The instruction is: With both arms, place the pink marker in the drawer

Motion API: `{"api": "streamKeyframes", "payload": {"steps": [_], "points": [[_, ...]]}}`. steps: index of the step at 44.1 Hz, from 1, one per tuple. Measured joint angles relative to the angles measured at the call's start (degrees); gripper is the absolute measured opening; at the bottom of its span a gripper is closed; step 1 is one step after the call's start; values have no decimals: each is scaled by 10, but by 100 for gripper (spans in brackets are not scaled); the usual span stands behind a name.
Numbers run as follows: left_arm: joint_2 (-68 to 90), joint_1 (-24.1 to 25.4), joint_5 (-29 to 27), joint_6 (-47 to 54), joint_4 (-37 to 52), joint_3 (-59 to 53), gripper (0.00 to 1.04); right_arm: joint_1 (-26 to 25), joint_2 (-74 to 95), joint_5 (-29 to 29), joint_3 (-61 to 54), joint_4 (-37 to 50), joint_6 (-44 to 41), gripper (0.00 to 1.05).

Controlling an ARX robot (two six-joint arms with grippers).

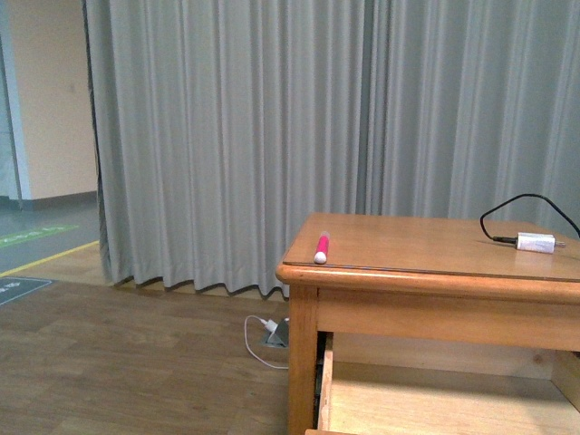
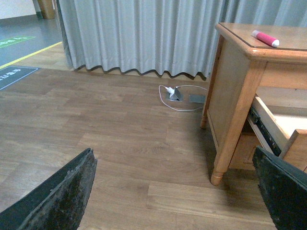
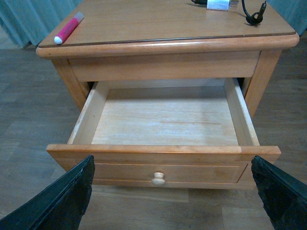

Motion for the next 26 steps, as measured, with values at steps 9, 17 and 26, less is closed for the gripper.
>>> {"api": "streamKeyframes", "payload": {"steps": [9,17,26], "points": [[2,0,3,-2,-3,0,99,0,0,0,0,0,0,96],[169,-96,-35,-19,-7,81,99,0,0,0,0,0,0,96],[492,-135,-36,20,189,273,99,0,0,0,0,0,0,96]]}}
